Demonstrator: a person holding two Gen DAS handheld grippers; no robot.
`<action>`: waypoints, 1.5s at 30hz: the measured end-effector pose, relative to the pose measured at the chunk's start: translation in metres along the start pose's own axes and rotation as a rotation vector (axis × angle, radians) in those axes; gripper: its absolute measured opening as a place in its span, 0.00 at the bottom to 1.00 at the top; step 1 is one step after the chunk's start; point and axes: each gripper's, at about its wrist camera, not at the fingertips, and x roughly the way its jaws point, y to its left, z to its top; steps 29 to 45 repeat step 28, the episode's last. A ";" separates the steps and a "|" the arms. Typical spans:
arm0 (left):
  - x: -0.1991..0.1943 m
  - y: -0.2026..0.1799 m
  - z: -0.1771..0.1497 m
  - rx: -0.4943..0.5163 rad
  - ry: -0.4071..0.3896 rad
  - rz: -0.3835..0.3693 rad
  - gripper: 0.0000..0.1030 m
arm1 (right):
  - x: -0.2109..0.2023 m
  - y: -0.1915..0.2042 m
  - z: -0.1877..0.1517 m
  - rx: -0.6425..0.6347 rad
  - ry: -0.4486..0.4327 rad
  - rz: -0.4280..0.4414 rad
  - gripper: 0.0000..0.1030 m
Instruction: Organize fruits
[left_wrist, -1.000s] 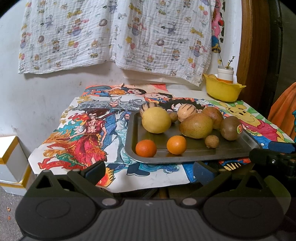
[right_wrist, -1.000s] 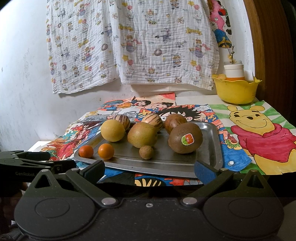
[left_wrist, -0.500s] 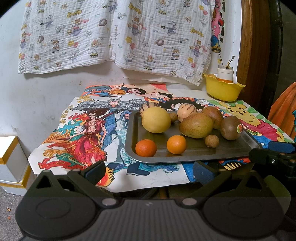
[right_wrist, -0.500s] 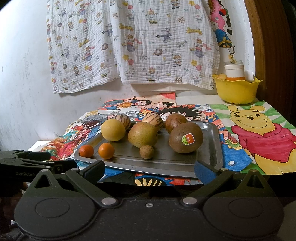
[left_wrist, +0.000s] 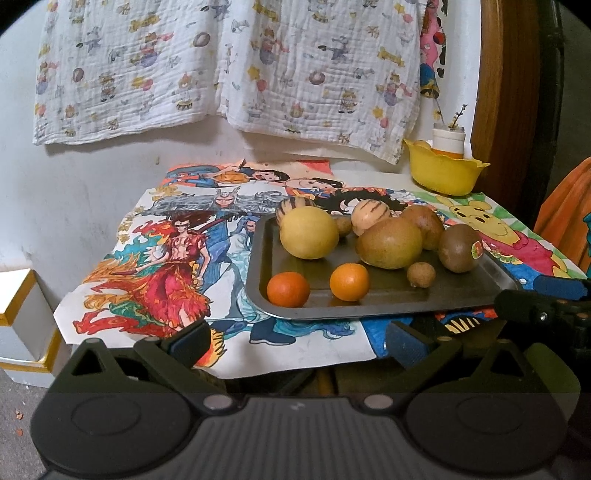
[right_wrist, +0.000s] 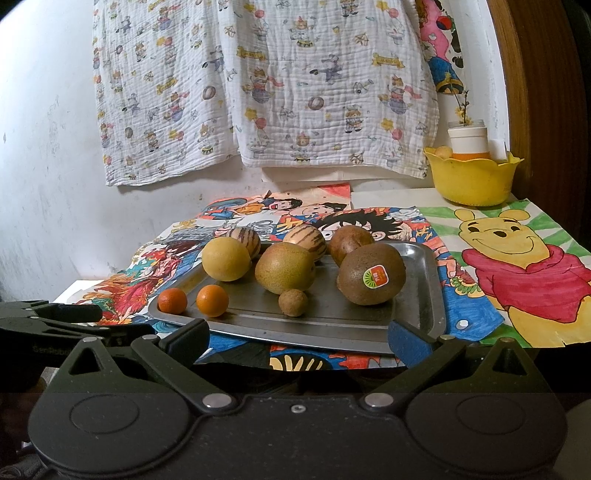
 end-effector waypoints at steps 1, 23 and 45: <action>0.000 0.000 0.000 0.000 -0.001 -0.001 0.99 | 0.000 0.000 0.000 0.000 0.000 0.000 0.99; 0.000 0.000 0.000 -0.001 0.009 -0.009 0.99 | 0.001 0.001 0.000 0.002 0.001 -0.001 0.99; 0.000 0.000 0.000 0.001 0.010 -0.009 1.00 | 0.001 0.001 0.000 0.002 0.001 -0.001 0.99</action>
